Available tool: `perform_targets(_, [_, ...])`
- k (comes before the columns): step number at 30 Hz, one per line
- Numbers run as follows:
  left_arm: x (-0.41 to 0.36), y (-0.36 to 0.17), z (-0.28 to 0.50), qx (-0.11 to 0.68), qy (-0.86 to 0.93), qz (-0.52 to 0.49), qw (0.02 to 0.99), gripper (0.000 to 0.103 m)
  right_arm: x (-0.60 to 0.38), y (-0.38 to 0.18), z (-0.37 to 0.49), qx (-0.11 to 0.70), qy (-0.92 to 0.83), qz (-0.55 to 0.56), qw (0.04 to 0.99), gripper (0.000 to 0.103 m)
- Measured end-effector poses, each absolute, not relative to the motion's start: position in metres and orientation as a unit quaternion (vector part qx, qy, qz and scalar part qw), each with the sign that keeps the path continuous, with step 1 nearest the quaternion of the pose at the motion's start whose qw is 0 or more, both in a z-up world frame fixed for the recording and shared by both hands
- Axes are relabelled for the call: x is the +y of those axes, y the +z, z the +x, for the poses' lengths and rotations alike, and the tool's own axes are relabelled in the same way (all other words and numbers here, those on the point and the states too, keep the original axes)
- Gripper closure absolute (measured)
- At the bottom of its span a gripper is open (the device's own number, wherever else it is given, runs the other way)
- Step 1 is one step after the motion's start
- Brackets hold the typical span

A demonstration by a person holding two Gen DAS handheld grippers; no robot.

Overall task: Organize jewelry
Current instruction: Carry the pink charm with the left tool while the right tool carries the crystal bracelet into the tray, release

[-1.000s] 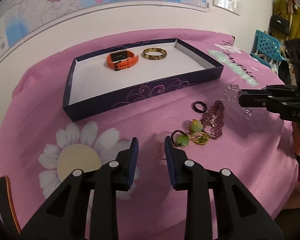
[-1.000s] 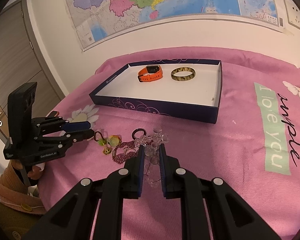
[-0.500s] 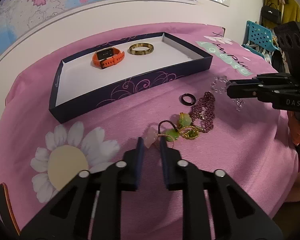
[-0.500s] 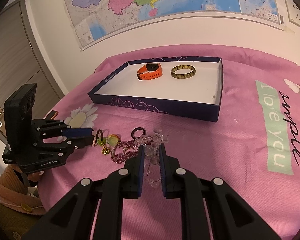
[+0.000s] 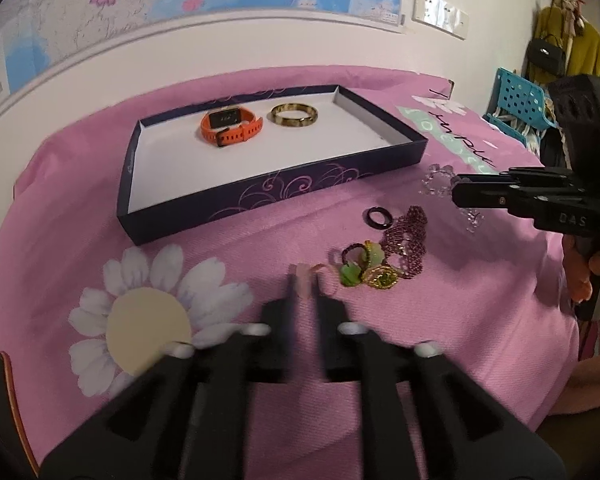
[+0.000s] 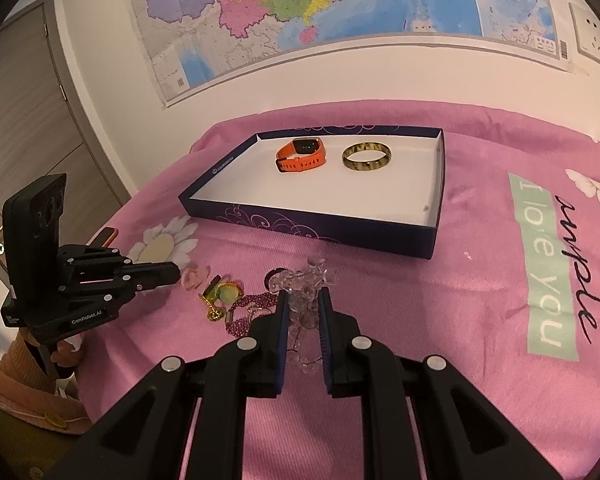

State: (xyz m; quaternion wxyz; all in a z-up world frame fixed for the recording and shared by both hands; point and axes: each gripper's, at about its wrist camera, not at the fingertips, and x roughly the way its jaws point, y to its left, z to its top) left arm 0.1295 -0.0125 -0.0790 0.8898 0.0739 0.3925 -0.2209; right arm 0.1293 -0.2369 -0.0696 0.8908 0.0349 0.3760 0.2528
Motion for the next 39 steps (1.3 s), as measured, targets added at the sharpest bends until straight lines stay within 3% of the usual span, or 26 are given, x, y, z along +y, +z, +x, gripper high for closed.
perform_targets(1, [-0.012,-0.080,0.131,0.392,-0.217,0.078,0.890,0.067,-0.237,-0.069,0.129,0.376,0.253,0.035,0.891,0.090])
perform_targets(8, [-0.021,-0.085,0.140,0.401,-0.221,0.097,0.883,0.068,-0.237,-0.071,0.131,0.381,0.251,0.038,0.889,0.090])
perform_targets(12, [-0.022,-0.090,0.148,0.417,-0.222,0.091,0.877,0.081,-0.236,-0.072,0.130,0.382,0.251,0.037,0.889,0.090])
perform_targets(18, [-0.017,-0.088,0.147,0.413,-0.216,0.077,0.882,0.083,-0.235,-0.070,0.131,0.378,0.250,0.035,0.891,0.090])
perform_targets(39, [-0.007,-0.031,0.204,0.350,-0.190,0.036,0.916,0.083,-0.210,-0.035,0.204,0.337,0.249,-0.029,0.907,0.090])
